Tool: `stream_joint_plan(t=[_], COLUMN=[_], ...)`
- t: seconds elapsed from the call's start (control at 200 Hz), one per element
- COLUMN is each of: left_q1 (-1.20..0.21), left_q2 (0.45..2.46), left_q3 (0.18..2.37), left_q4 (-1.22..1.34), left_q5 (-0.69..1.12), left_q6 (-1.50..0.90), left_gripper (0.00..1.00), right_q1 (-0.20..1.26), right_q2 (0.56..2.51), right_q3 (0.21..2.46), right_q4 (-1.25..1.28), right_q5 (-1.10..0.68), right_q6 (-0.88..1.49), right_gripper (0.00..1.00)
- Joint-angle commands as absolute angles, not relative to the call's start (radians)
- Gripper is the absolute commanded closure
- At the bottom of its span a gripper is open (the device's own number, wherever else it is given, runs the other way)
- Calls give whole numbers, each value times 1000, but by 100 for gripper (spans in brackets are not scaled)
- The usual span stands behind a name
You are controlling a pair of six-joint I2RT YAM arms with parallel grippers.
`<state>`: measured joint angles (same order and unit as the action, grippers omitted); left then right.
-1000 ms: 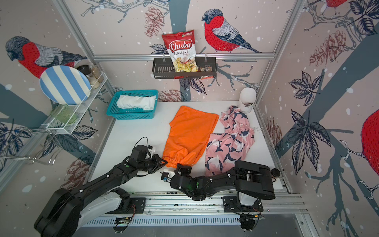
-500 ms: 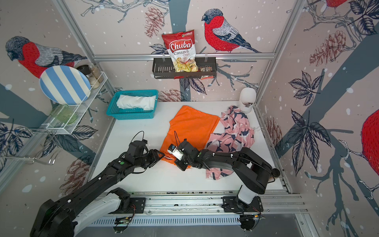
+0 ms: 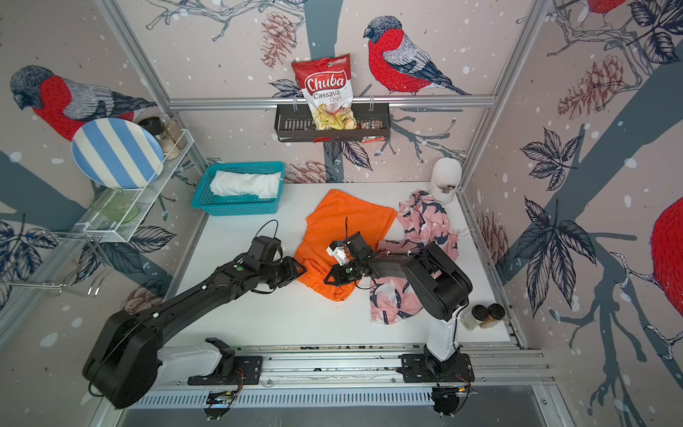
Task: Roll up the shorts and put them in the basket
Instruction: Roll the shorts at the center of the board.
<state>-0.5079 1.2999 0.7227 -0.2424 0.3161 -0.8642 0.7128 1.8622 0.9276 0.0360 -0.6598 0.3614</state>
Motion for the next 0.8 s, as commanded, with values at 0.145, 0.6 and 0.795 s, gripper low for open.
stream_joint_plan(t=[0.145,0.6,0.795], left_q1=[-520,-487,-482], left_q2=[1462,1634,1610], left_q3=[834,751,724], left_q4=[-231,-183,-187], left_q5=[278,175,179], left_q6=[-779,-732,-720], left_gripper=[62,68,68], right_q1=[729,878,984], right_q2=[1861,1681,1596], right_q3=[941,955,997], right_q4=[-30,-197,-297], right_q5=[-578,89,440], right_q6=[358,238,143], right_gripper=[88,49,43])
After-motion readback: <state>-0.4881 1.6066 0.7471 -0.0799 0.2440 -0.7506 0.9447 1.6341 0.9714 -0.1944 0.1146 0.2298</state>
